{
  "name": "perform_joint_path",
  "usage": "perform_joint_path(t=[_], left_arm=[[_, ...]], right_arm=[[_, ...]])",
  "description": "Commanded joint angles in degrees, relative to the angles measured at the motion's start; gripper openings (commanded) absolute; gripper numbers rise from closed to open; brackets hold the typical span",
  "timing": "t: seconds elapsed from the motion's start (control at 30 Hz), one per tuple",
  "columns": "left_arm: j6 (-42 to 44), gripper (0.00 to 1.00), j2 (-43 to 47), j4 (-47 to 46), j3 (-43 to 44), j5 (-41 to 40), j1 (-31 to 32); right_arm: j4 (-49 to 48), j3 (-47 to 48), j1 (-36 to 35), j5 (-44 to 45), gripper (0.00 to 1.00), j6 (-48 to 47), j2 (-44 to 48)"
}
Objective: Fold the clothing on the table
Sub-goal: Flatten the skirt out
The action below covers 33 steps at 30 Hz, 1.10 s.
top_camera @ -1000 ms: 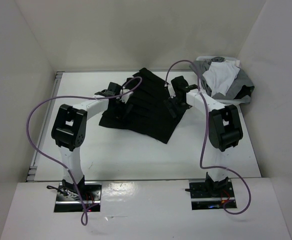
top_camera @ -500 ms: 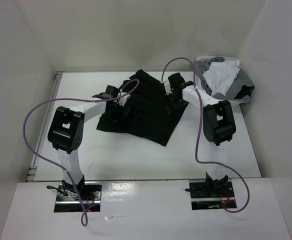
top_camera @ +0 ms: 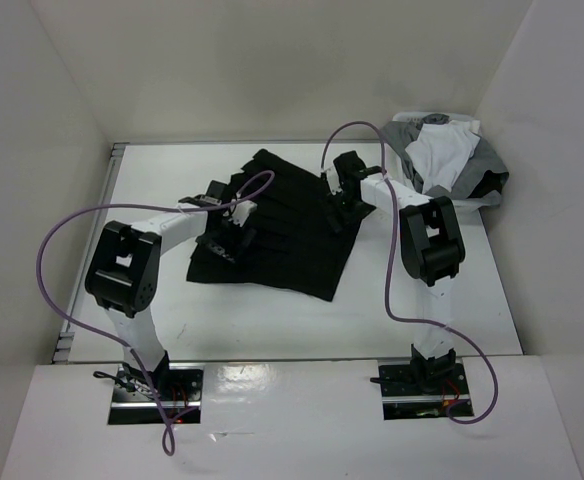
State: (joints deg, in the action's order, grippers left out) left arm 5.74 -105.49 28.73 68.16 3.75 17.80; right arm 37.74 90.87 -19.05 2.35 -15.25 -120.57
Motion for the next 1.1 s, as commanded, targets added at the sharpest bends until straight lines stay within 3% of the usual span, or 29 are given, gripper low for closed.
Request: perform_joint_path(t=[0.0,0.23,0.7,0.93,1.07], left_arm=[[0.2,0.99,2.9,4.3,-1.6,2.0,1.1],[0.8,0.96,4.8,6.5,-2.2,5.8,3.6],[3.8,0.95,6.0,9.9,-2.9,9.6,14.4],[3.1,0.97,14.4,9.4,-0.3,3.6,14.3],[2.6,1.0,19.7,7.6,0.8,0.4,9.9]], right_arm=[[-2.8,1.9,-0.6,1.0,0.99,0.6,-0.3],[-3.4,2.4,-0.6,2.7,0.99,0.6,-1.4],[-4.5,4.6,-2.1,6.3,0.99,0.0,-4.7],[-4.5,3.0,-2.1,6.8,0.99,0.0,-2.5],[-5.0,0.6,-2.1,6.8,0.99,0.0,0.0]])
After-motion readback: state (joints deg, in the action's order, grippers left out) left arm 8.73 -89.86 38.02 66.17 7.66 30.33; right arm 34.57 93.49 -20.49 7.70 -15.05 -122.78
